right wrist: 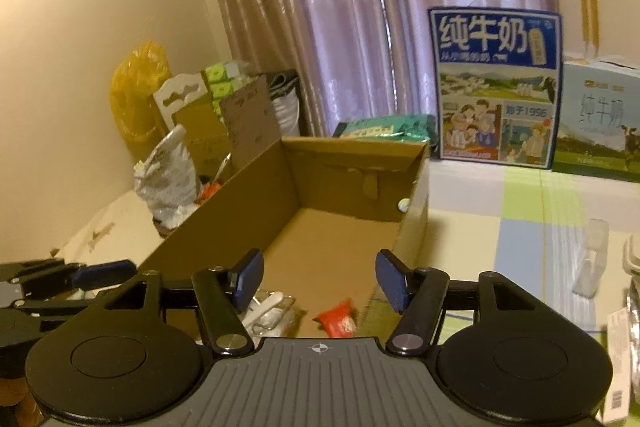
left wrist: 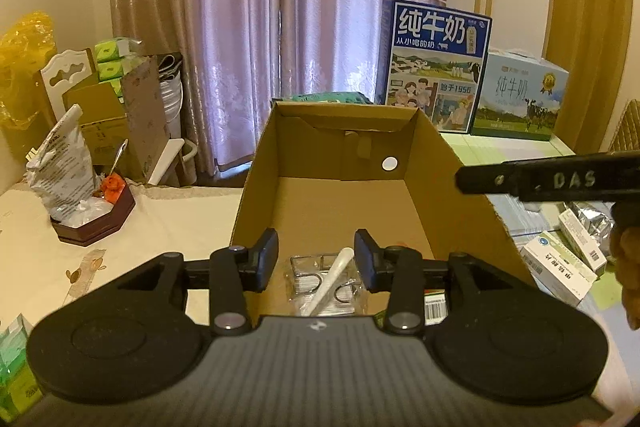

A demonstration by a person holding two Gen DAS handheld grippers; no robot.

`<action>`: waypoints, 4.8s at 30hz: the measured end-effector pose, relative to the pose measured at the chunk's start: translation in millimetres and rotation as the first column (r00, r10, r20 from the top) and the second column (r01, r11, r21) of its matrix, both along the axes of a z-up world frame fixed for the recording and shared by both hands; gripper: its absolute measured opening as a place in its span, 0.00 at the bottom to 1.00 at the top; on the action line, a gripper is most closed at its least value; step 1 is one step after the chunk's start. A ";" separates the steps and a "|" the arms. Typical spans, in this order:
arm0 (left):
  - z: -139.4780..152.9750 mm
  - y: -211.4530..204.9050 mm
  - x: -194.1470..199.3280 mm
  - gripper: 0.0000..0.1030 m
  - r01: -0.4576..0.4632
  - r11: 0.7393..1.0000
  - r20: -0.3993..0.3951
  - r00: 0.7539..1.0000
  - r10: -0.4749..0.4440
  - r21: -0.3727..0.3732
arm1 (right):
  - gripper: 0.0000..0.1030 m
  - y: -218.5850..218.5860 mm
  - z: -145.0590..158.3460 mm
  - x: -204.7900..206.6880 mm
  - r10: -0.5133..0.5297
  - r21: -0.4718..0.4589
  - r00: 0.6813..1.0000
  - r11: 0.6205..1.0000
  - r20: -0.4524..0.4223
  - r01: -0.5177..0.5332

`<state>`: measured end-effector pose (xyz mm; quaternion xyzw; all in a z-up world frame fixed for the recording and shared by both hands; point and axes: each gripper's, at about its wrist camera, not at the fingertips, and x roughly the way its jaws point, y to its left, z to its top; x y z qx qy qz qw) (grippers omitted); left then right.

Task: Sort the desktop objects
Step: 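Open left gripper to drop the spoon while right gripper releases the red packet, then move left gripper back to the white medicine box on the table, then close left gripper on the white medicine box while right gripper grasps the black cable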

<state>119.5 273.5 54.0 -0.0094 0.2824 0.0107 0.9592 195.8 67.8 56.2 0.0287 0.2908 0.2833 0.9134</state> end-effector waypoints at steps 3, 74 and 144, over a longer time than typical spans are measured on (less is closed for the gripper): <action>4.2 -2.8 -8.6 0.38 -0.003 1.000 0.007 1.000 0.003 -0.006 | 0.62 -18.7 6.1 -8.4 -0.030 0.009 0.999 1.000 0.015 0.029; -111.6 -316.9 47.1 0.94 0.234 0.972 -0.185 0.957 -0.226 0.025 | 0.92 -346.9 -93.1 -76.1 -0.545 -0.090 0.826 0.838 -0.144 0.538; -116.2 -279.5 -33.6 0.80 0.217 0.976 -0.229 0.952 -0.204 0.033 | 0.08 -280.0 -116.7 -141.9 -0.395 -0.290 0.908 0.893 -0.138 0.344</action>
